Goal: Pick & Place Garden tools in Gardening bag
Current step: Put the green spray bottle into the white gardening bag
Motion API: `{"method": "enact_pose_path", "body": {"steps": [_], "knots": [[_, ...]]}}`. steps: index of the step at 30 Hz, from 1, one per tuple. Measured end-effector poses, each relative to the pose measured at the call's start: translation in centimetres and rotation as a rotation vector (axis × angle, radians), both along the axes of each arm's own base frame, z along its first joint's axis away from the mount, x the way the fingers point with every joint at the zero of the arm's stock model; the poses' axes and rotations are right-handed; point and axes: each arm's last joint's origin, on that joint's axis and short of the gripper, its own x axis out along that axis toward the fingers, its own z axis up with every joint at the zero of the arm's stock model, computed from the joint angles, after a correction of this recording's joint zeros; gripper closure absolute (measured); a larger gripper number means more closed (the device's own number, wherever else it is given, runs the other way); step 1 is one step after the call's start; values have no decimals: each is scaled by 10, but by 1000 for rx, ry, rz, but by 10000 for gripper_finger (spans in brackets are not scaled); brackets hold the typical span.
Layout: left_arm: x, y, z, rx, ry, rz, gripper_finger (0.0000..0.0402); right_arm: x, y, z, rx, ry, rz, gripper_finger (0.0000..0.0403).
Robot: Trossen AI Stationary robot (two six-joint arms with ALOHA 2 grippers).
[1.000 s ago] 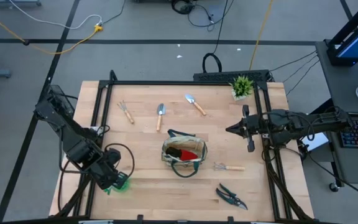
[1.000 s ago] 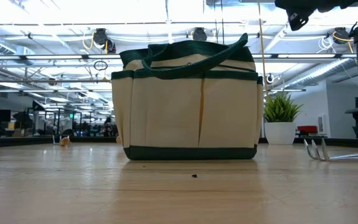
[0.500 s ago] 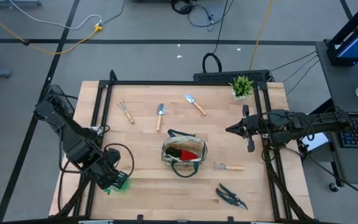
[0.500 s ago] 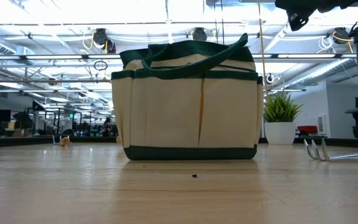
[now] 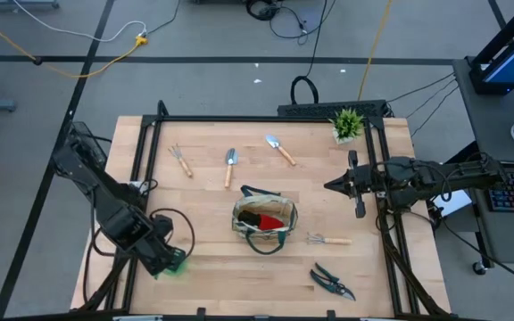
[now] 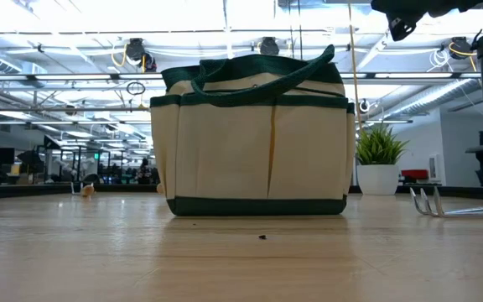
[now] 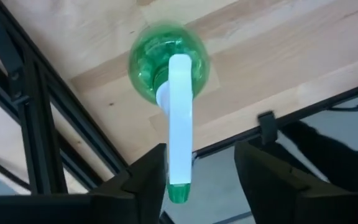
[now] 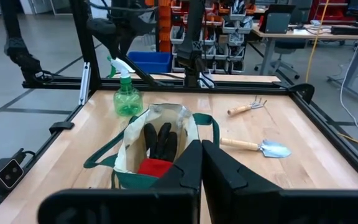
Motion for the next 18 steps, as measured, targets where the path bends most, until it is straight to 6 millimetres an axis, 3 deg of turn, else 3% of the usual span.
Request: {"method": "enact_pose_path", "body": {"steps": [18], "knots": [[11, -11, -25, 94, 98, -98, 192, 0, 0, 0, -7, -1, -4, 403]]}}
